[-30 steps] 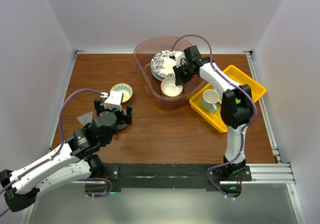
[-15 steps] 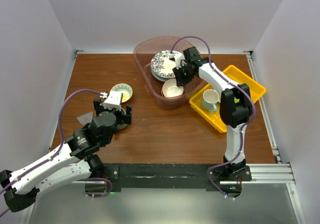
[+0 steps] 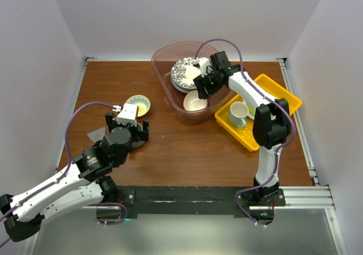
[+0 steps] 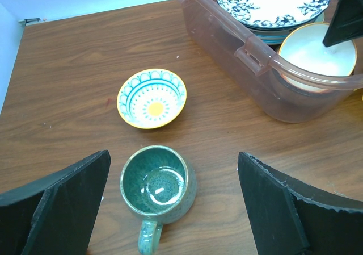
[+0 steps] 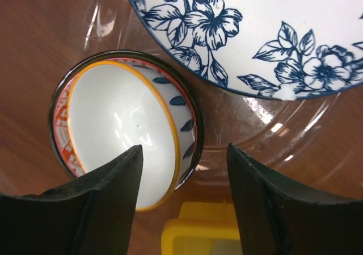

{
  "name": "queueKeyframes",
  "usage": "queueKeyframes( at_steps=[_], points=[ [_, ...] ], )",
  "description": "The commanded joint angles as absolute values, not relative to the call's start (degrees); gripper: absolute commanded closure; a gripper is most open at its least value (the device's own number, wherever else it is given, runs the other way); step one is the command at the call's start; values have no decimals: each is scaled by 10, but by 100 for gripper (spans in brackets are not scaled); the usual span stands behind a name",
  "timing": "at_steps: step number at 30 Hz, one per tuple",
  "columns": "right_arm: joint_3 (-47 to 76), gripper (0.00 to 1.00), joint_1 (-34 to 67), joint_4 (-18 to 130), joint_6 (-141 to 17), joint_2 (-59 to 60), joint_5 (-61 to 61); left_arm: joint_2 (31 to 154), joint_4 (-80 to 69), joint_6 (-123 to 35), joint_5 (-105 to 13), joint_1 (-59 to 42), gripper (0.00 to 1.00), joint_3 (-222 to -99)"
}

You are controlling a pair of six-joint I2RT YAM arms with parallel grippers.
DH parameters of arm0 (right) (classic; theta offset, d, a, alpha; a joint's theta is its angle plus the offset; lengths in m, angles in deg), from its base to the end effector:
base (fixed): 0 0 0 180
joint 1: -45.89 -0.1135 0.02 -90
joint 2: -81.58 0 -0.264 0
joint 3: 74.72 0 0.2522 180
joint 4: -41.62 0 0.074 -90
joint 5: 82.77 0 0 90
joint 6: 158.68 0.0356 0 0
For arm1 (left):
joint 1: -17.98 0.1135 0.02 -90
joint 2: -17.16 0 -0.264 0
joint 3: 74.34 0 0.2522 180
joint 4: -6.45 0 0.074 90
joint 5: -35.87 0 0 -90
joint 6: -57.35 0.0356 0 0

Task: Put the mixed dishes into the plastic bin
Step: Place the bowl in the plastic bin.

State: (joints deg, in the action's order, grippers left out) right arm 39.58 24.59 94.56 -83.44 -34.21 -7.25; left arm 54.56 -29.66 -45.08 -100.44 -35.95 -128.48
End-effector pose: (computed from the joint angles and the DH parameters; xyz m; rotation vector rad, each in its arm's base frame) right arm 0.4161 0.1718 0.2564 -0.8751 2.3578 0.3647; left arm 0.1061 -0.1019 0.3138 0.1224 1.7981 -0.0513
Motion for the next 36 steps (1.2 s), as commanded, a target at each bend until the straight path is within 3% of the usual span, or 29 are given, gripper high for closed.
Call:
queueKeyframes(
  at_steps=[1, 12, 23, 36],
  points=[
    [379, 26, 248, 934, -854, -248, -82, 542, -288, -453, -1011, -355, 0, -1281],
    [249, 2, 251, 895, -884, -62, -170, 558, -269, -453, -968, -326, 0, -1279],
    [24, 2, 374, 732, -806, 180, -379, 574, -231, -466, -868, -250, 0, -1276],
    [-38, 2, 417, 697, -805, 198, -458, 601, -227, -520, -815, -219, 0, -1291]
  ],
)
